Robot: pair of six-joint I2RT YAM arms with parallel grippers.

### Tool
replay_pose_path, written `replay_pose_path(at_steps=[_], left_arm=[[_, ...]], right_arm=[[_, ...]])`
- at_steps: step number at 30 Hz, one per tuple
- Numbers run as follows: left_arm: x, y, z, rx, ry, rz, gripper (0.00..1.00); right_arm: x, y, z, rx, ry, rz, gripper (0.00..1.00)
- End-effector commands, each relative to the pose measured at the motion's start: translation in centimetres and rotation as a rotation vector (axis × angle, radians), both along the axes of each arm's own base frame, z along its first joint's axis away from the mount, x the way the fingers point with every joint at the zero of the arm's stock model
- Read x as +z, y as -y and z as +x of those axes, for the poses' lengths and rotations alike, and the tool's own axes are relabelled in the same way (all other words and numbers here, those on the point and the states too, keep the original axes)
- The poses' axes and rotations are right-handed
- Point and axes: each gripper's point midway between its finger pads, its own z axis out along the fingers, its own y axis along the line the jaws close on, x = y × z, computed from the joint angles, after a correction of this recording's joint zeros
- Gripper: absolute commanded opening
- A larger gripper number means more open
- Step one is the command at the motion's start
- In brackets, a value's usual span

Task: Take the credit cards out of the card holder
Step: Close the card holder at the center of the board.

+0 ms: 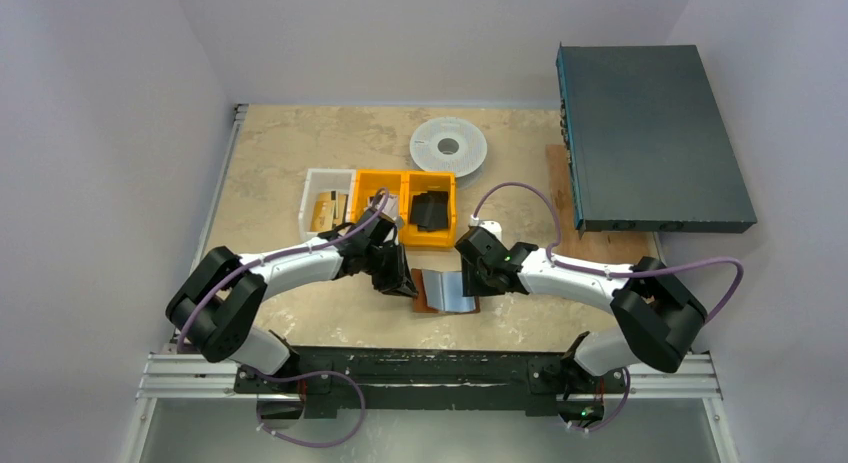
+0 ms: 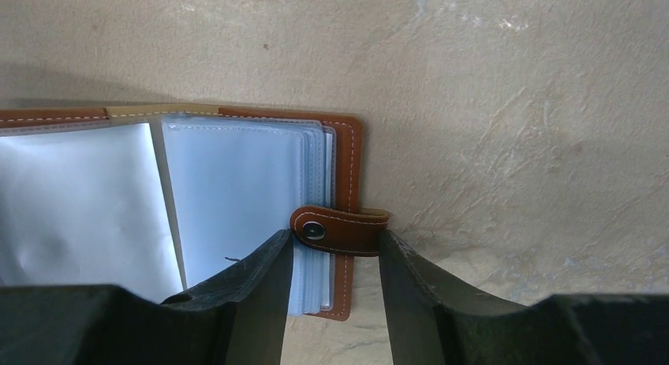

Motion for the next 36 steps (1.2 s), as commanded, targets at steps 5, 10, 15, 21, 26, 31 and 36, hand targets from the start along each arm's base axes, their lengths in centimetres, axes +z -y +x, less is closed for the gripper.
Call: replay_pose_path(at_steps=[5,10,15,21,26,31,36], left_arm=[[3.6,1.2,0.2,-0.002,0.054,-0.102,0.15],[5.4,1.0,0.3,0.002,0.086,-0.108,0.15],[5.8,1.1,0.5,-0.009,0.094,-0.107,0.15],[4.6,2.3,0.7,-0.018,0.067,-0.102,0.15],[3.1,3.2,0.9,-0.005,0.020,-0.085,0.16],[1.5,3.6,1.0,0.029,-0.030,-0.048,0.27],[-0.8,3.0,0.7,0.068,-0.093,0.027,0.34]], right_arm=[[-0.4,-2.7,-0.4,0.050,-0.019,0.090,0.40],[-0.1,-4.5,-0.7,0.083,-0.029,0.120,0.40],[0.2,-7.2,-1.3,0.126,-0.054,0.183,0.40],[0.6,-9.2,-1.8,0.151,-0.081,0.242,0.40],[1.0,-8.9,-1.8,0.149,-0.072,0.241,0.40],[1.1,-8.5,-1.7,0.140,-0.065,0.230,0.40],[1.4,-8.0,-1.6,0.126,-0.047,0.215,0.40]])
